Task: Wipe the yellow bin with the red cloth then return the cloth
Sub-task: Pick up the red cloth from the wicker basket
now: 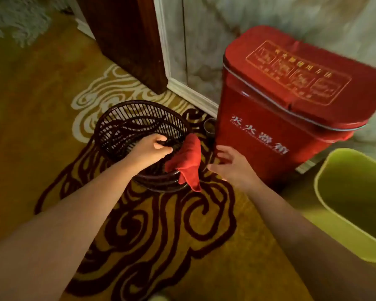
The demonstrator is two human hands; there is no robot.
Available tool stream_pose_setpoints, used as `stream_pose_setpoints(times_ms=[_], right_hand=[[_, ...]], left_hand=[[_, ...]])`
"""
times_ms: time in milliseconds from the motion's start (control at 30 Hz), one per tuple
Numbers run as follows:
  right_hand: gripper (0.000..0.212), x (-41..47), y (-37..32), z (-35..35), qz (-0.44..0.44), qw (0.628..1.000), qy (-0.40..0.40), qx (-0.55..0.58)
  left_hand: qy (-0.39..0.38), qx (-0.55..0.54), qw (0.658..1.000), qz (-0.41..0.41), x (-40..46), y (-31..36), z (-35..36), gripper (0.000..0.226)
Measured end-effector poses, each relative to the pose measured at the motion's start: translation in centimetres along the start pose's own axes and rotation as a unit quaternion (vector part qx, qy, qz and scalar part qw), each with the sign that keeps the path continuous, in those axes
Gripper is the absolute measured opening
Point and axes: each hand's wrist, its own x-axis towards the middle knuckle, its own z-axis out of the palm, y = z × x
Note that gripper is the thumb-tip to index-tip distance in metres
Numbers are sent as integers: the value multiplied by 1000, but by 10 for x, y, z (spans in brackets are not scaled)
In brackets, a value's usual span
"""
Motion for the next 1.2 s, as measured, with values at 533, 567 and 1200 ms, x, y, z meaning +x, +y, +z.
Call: stream_pose_setpoints(times_ms=[533,567,1200], right_hand=[[77,92,79,87,70,962,6,264],[74,95,78,91,73,956,7,284],[15,56,35,62,-51,943,115,308]], left_hand=[[-70,-22,995,60,89,-50,74,64],[-77,-23,995,63,88,-52,73,62],[5,-190,972,138,58,-26,55,27]])
